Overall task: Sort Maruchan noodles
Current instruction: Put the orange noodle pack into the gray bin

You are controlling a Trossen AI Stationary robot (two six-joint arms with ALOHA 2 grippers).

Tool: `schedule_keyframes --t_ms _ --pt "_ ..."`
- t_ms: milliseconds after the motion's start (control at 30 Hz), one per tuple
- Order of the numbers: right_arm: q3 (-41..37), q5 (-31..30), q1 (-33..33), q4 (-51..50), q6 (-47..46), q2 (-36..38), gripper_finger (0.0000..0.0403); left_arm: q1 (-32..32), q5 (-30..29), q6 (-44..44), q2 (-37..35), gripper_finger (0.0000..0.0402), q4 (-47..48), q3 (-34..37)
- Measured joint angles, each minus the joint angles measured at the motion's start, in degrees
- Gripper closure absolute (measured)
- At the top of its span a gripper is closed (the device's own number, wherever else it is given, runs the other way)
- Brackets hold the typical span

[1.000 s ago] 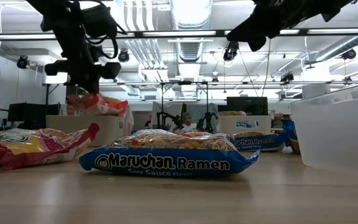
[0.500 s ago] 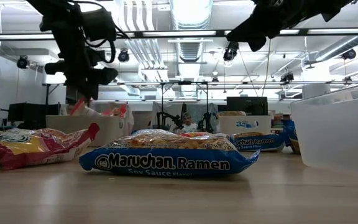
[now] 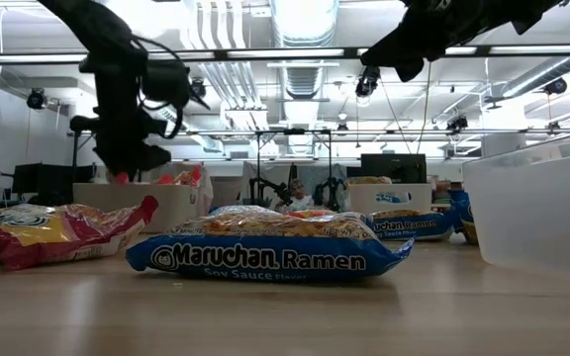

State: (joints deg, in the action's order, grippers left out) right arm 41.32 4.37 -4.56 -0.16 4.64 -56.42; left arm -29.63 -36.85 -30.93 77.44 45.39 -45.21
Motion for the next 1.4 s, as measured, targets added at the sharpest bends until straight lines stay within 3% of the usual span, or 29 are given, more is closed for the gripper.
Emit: schedule_keyframes --t_ms 267,567,700,900,1233,1400 --pt "0.0 -0.03 0.0 0.0 0.45 0.0 0.0381 -0.5 7.49 0.29 2.17 0.0399 -7.26 0.04" --pt "0.0 -0.02 0.0 0.0 0.44 0.0 0.0381 -0.5 9.49 1.68 -10.24 0.04 -12.5 -0.07" --pt "0.0 -0.01 0.0 -0.02 0.42 0.0 0.0381 -0.47 15.71 -1.28 -14.55 0.0389 -12.36 -0.07" --pt "0.0 -0.01 0.0 -0.01 0.42 0.0 0.0381 -0.43 17.99 -5.39 -14.73 0.0331 -12.41 -0.07" --pt "0.0 0.0 0.0 0.0 1.37 0.0 0.0381 -0.41 18.33 -9.53 -5.44 0.0168 -13.74 -0.07" --pt "0.0 -0.01 -0.11 -0.01 1.44 0.0 0.0381 -0.41 15.05 -7.42 -0.91 0.0132 -14.17 -1.68"
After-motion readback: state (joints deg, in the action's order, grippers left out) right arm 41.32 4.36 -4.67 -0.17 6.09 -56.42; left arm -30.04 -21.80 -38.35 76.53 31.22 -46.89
